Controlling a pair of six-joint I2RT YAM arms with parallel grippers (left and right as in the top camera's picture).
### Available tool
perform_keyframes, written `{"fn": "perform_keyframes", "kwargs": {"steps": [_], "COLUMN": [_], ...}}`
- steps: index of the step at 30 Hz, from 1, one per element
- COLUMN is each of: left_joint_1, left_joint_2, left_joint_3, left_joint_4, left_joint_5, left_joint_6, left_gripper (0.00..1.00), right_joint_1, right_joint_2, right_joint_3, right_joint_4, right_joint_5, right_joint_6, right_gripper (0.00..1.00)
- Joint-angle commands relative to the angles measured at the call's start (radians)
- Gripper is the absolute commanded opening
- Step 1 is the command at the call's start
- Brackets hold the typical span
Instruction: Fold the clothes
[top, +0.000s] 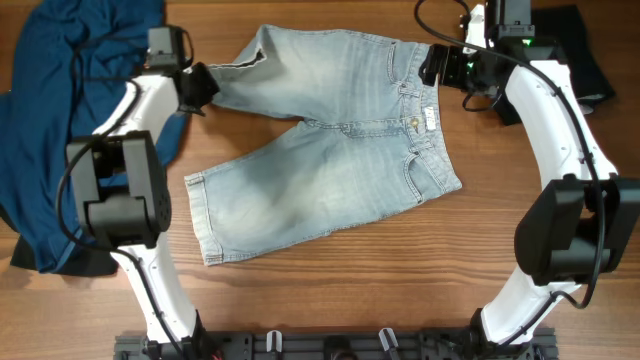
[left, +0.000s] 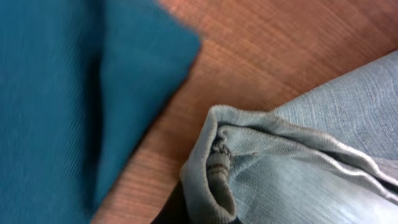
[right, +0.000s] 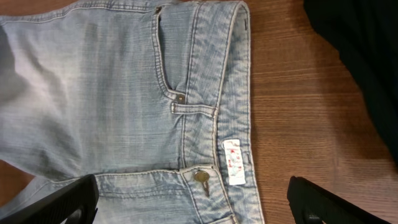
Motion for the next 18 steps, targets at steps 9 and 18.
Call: {"fn": "perform_keyframes", "kwargs": {"steps": [9, 18], "left_joint_1": [0.032, 0.039], "left_joint_2": [-0.031, -0.035], "left_joint_3": [0.006, 0.006], "left_joint_4": [-0.016, -0.031], "left_joint_5": [0.319, 0.177], "left_joint_6": [-0.117, 0.216], "left_gripper": [0.04, 0.58], "right_joint_1": [0.006, 0.006], "right_joint_2": [0.004, 0.004], "right_joint_3": [0.005, 0.005], "right_joint_4": [-0.001, -0.002], "right_joint_5": [-0.025, -0.025], "right_joint_6": [0.004, -0.035], "right_gripper": [0.98, 0.99]}}
